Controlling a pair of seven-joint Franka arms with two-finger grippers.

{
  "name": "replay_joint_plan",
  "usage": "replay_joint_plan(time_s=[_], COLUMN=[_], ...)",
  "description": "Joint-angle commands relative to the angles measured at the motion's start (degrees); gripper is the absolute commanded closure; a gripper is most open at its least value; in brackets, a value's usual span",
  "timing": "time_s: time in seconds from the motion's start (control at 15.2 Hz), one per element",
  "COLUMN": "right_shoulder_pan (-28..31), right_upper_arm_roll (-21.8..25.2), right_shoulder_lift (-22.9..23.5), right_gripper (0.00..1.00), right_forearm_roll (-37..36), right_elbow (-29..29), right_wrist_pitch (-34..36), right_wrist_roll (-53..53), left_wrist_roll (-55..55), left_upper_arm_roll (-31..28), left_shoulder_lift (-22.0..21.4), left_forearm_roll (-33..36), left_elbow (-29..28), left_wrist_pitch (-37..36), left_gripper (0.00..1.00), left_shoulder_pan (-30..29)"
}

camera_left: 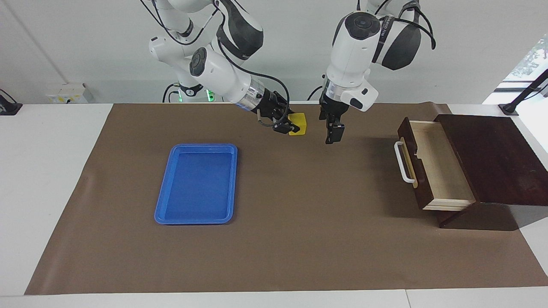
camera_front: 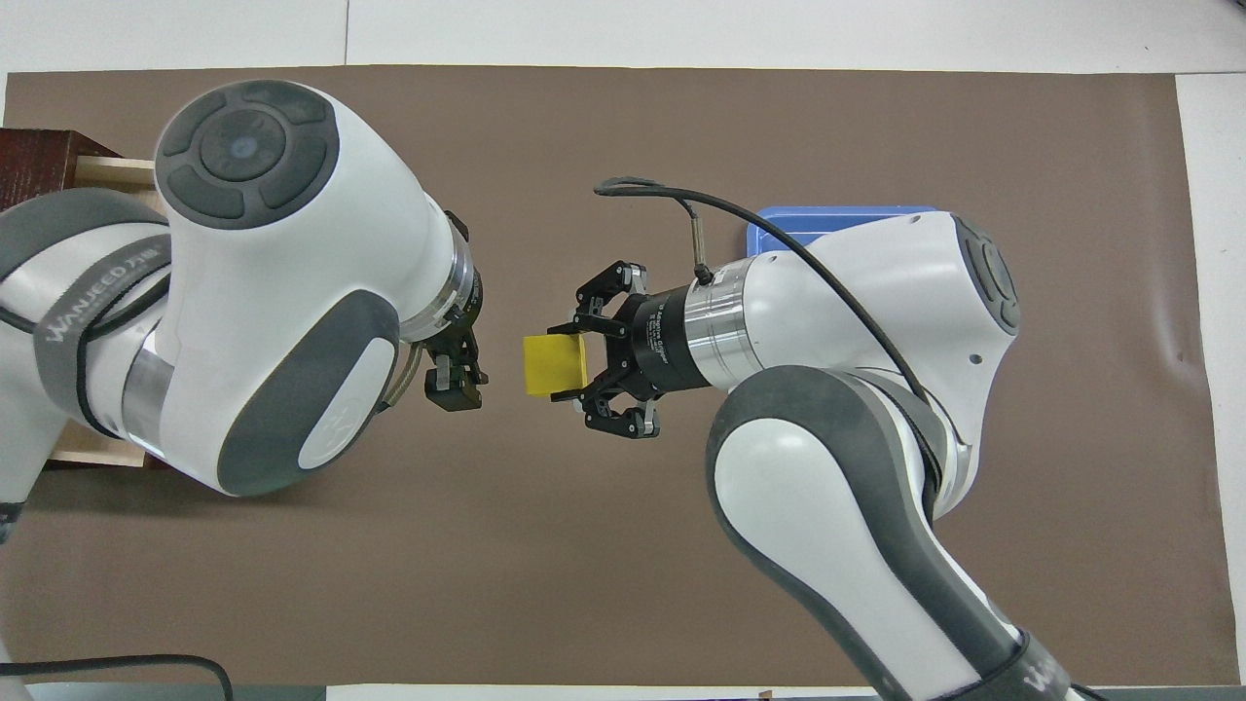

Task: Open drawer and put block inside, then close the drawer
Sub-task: 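Close the left gripper on the block while the right gripper releases it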

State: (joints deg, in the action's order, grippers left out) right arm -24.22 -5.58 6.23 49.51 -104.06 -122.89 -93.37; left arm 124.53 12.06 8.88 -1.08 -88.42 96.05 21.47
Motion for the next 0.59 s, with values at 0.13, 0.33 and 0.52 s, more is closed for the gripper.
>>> replay_joint_plan(time_s=[0.13,0.33,0.52], right_shoulder_pan=[-0.39,-0.31,-0.31], right_upper_arm_roll=[0.05,0.05,0.05], right_shoulder_lift=[1.68,1.77,1.77], right_gripper=[1.00,1.00,1.00], right_forearm_roll=[-1.70,-1.70,-1.70], right_elbow=[2.72,3.16,3.16], right_wrist_pitch=[-1.21,-1.13,-1.04], right_wrist_roll=[-2.69,-2.78,-2.78], left_wrist_roll=[2.65,4.05,5.28], left_upper_arm_roll=[-0.81,-0.90,-0.90], left_shoulder_lift=[0.17,0.17,0.26], left_forearm_roll=[-0.51,-0.59,-0.42], left_elbow=[0.70,0.97,1.05], left_wrist_pitch=[-1.65,-1.83,-1.74], left_gripper=[0.00,0.00,0.00], left_shoulder_pan=[2.44,3.84,4.81])
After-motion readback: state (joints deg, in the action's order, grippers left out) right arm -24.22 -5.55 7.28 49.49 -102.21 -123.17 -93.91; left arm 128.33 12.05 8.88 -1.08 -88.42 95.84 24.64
